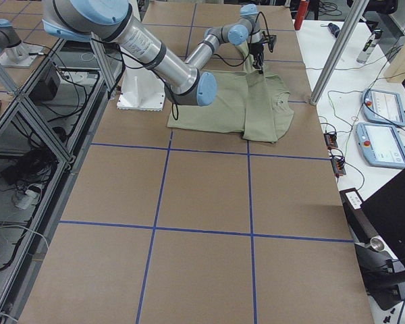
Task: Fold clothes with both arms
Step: 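Carry the sleeve with the right gripper across the shirt toward the collar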
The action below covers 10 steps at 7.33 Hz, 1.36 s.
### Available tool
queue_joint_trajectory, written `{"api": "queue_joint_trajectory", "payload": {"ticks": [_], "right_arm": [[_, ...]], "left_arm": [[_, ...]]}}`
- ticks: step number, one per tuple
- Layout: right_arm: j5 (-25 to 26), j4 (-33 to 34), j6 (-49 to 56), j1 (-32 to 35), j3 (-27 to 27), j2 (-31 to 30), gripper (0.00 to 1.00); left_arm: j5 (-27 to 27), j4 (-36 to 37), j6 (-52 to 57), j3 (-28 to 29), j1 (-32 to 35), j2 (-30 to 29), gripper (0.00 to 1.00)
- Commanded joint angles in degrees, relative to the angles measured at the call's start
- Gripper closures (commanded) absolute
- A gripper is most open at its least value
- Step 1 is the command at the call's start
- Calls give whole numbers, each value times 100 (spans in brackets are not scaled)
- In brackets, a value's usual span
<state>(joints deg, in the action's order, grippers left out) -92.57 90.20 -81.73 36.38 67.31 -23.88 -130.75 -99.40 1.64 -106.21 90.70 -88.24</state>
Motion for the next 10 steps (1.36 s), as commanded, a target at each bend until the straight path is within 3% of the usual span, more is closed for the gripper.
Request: {"api": "queue_joint_trajectory", "payload": {"ticks": [1,2,4,5,6,7,9,10], "right_arm": [[501,-326,-71,-498,-147,23,100],[659,-745,-71,-578,-374,58,100],[704,-951,-63,-570,-692,225,100],[783,-1264,-63,-570,-858,243,80],[923,-1659,-54,-570,-1295,374,31],[1046,-1672,-63,-562,-1517,575,2],[961,-1681,-28,-387,-1519,700,0],[411,-1663,155,-55,-1519,700,0]], "left_arm": [[-3,0,3,13,0,0,0],[5,0,3,21,0,0,0],[-3,0,12,57,0,0,0],[-3,-9,12,57,0,0,0],[-3,-9,12,57,0,-9,0],[-3,-9,12,48,0,-9,0],[-3,-18,3,48,-9,-26,0],[5,-105,-31,117,-35,-131,0]]}}
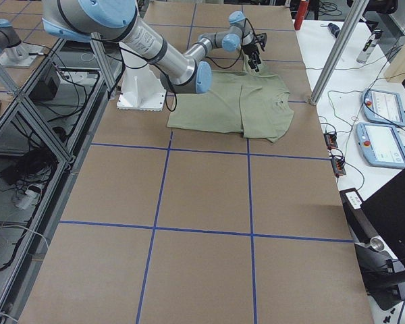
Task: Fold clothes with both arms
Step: 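Carry the sleeve with the right gripper across the shirt toward the collar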
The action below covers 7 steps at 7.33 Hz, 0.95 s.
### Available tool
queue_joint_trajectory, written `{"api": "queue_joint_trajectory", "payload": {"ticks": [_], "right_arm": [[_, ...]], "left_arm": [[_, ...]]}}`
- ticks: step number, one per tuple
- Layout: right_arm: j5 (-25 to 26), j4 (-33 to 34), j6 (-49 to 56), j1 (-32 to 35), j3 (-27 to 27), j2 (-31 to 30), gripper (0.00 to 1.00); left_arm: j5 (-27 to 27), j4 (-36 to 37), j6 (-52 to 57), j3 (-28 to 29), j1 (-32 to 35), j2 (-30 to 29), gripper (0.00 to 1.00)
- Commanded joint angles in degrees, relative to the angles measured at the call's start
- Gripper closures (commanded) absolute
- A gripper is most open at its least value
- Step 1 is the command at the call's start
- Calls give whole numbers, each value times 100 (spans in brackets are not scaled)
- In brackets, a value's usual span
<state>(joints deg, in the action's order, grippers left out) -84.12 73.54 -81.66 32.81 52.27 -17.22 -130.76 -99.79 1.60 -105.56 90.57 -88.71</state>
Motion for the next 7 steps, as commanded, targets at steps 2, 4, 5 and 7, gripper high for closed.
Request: {"api": "queue_joint_trajectory", "payload": {"ticks": [2,4,5,7], "right_arm": [[-1698,456,910,1040,55,-53,0],[-2700,1344,2226,1769,1051,-787,0],[-3323,1356,2964,2251,1553,-1462,0],[-3776,1322,4590,2982,2337,-2764,0]], "left_arm": [[16,-1413,-98,944,-135,-452,0],[7,-2581,-422,1763,-407,-569,0],[7,-3389,-475,1993,-539,-368,0],[86,-3792,-2014,2161,-1319,-67,0]]}}
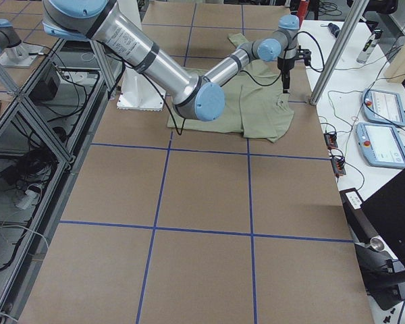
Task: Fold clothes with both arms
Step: 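Release the sleeve and raise the right gripper while the left gripper grasps the other cuff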
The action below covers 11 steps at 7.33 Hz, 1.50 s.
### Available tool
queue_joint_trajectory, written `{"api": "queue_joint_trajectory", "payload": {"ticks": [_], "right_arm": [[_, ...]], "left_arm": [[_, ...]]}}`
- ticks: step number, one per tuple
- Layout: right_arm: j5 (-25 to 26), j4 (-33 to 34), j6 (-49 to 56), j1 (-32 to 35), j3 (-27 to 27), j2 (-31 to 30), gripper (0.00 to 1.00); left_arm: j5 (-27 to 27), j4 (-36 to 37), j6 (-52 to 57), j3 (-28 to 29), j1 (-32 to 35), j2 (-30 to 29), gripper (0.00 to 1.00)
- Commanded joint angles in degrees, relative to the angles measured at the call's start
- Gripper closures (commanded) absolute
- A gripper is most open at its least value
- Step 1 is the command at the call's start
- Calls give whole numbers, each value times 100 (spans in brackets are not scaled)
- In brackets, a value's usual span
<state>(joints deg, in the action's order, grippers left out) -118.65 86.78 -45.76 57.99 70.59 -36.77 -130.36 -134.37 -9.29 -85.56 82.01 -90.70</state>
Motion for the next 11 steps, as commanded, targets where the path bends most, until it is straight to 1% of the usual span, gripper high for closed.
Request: {"api": "queue_joint_trajectory", "payload": {"ticks": [1,2,3,4,5,6,7,8,9,11], "right_arm": [[-499,-38,1547,763,787,-1275,0],[-780,-91,1866,966,929,-1628,0],[-809,-100,1843,968,1052,-1745,0],[-809,-100,1825,968,1053,-1772,0],[-809,-100,1808,968,1071,-1781,0],[-800,-100,1808,968,1071,-1790,0],[-800,-100,1808,968,1080,-1799,0],[-800,-109,1808,968,1080,-1825,0],[-800,-135,1808,968,1080,-1843,0],[-800,-135,1799,977,1080,-1843,0]], "left_arm": [[63,-596,-1596,310,-710,131,0],[81,-912,-2090,485,-1026,184,0],[516,-1333,-2451,548,-1386,297,0],[608,-1555,-2968,549,-1720,351,0],[809,-1653,-3278,549,-1985,360,0],[898,-1671,-3333,610,-2100,377,5],[907,-1680,-3360,758,-2102,378,14],[890,-1689,-3708,751,-2102,378,28],[890,-1889,-4321,751,-2110,378,38],[890,-2023,-4494,803,-2137,378,39]]}}
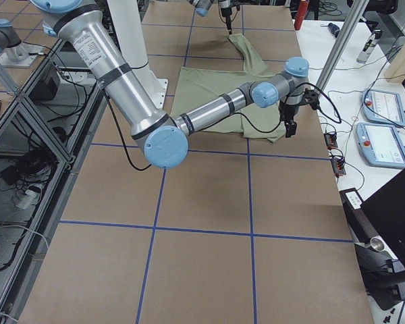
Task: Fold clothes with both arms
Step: 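Release the sleeve and raise the right gripper while the left gripper grasps the other cuff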
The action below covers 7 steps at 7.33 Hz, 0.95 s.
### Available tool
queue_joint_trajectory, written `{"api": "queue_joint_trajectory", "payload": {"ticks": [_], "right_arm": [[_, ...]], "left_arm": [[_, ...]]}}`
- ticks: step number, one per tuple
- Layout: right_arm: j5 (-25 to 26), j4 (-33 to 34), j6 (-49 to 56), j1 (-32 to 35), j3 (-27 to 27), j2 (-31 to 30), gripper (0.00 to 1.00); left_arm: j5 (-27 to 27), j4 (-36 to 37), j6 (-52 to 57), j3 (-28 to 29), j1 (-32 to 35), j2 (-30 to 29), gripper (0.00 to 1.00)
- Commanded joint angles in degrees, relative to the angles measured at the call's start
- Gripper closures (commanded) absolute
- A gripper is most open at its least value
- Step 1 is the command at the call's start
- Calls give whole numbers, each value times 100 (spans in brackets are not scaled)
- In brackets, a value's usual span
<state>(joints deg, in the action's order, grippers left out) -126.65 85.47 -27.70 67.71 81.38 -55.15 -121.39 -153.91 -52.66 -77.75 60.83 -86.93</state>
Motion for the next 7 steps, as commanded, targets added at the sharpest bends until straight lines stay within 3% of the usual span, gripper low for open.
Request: {"api": "queue_joint_trajectory", "payload": {"ticks": [1,7], "right_arm": [[0,-4,-7,-3,0,-4,0],[9,-4,2,6,115,-110,0]], "left_arm": [[-16,-69,-165,23,-19,-8,39],[-42,-69,-156,102,-141,-17,39]]}}
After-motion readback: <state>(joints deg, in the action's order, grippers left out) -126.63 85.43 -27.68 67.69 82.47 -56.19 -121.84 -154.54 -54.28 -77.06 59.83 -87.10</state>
